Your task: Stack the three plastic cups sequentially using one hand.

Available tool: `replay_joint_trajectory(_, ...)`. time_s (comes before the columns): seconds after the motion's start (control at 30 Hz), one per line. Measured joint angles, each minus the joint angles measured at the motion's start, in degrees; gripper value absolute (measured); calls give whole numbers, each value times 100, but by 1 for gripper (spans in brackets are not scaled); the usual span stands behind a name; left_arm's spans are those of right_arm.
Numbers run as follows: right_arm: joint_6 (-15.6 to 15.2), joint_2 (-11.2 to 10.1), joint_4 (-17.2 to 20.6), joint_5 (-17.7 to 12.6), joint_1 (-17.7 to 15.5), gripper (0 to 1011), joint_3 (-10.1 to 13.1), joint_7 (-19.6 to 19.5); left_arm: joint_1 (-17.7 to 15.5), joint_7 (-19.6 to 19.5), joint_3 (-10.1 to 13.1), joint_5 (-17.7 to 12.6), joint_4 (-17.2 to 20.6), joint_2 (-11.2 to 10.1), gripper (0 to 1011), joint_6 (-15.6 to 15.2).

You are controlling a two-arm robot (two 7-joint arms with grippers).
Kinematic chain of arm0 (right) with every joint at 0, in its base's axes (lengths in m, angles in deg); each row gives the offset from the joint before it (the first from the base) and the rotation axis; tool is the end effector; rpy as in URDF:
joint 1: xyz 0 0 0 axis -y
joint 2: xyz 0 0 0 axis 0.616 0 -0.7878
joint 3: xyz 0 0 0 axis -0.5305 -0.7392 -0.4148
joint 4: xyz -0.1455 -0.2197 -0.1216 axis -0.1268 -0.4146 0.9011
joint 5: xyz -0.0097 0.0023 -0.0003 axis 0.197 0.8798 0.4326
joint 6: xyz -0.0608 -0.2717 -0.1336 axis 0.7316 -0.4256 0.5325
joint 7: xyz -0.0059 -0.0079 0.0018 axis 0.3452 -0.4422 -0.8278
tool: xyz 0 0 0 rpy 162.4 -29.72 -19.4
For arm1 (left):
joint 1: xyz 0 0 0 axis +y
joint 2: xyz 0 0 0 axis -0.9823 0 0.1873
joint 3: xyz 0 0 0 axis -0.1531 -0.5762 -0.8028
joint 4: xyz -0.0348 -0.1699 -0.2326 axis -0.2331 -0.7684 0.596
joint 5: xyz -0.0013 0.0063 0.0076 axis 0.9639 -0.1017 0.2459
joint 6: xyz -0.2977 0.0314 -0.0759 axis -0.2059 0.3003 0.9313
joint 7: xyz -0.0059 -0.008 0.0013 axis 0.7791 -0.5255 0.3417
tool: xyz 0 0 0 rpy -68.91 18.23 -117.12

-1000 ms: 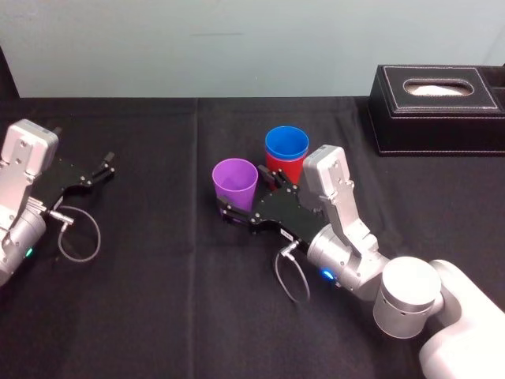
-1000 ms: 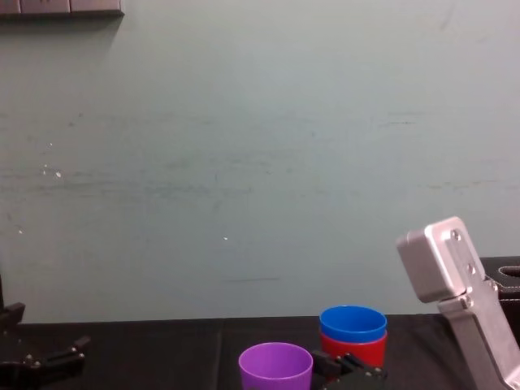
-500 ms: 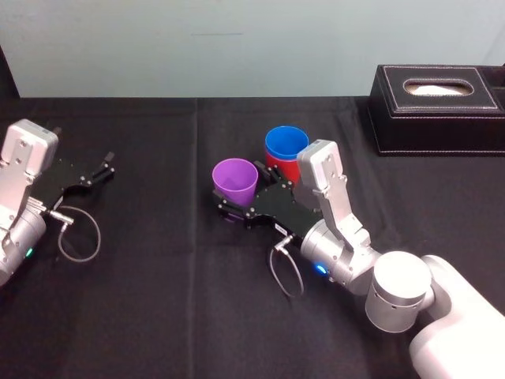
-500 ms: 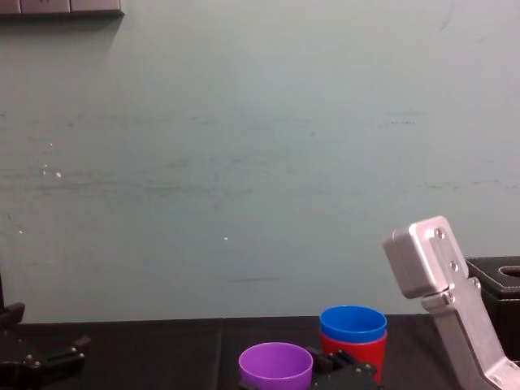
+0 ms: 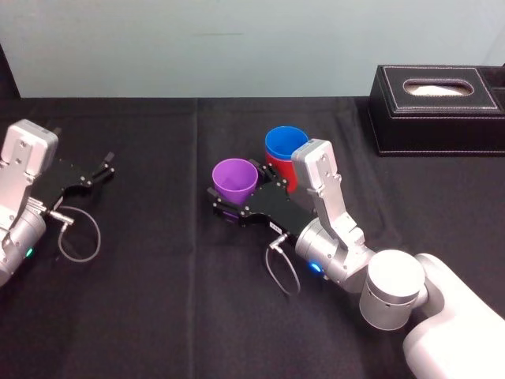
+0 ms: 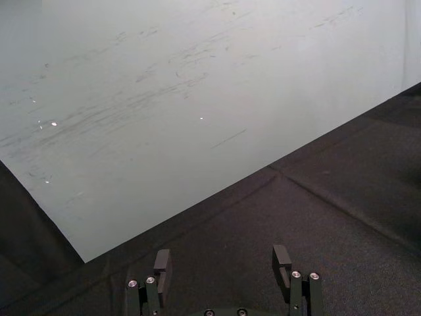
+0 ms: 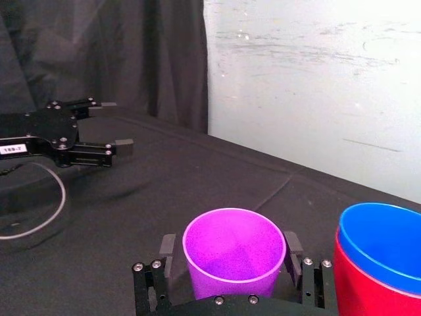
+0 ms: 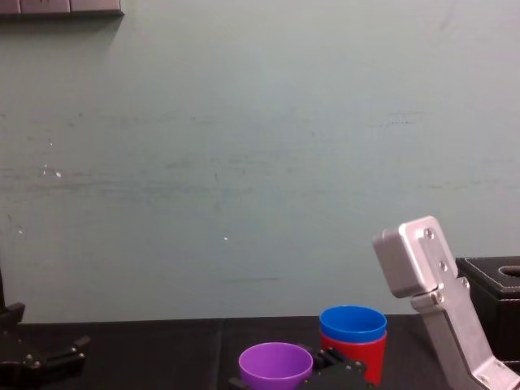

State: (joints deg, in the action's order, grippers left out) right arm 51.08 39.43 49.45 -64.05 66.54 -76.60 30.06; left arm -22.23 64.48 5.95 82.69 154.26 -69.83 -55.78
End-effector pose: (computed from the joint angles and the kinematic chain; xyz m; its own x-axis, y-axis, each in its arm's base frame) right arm 0.3760 0.0683 -0.3358 0.6610 -0.7464 0.0770 0.7502 0.6595 -0.0479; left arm 0.3581 0.0825 -0.3022 0.2924 0.8803 0.3737 -0.9552 0.2874 0.0703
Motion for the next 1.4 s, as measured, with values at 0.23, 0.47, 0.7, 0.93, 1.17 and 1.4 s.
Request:
replay_joint_trajectory(0.23, 21, 29, -28, -21, 16, 1004, -9, 28, 0, 0, 0, 0, 0, 0, 1005, 0)
replay_joint_trajectory(0.47, 36, 42, -40, -20, 19, 1004, -9, 24, 0, 0, 0, 0, 0, 0, 1004, 0)
replay_joint_trajectory(0.7, 76, 60, -52, 25, 18, 1004, -16, -13, 0, 0, 0, 0, 0, 0, 1005, 0)
replay_joint_trajectory(0.93, 98, 95, -89, 74, 29, 1004, -21, -64, 0, 0, 0, 0, 0, 0, 1005, 0)
replay_joint_trajectory(1.17, 80, 132, -95, 102, 29, 1004, 6, -115, 0, 0, 0, 0, 0, 0, 1004, 0)
replay_joint_trajectory(1.4, 57, 162, -108, 108, 35, 1004, 43, -151, 0, 0, 0, 0, 0, 0, 1005, 0)
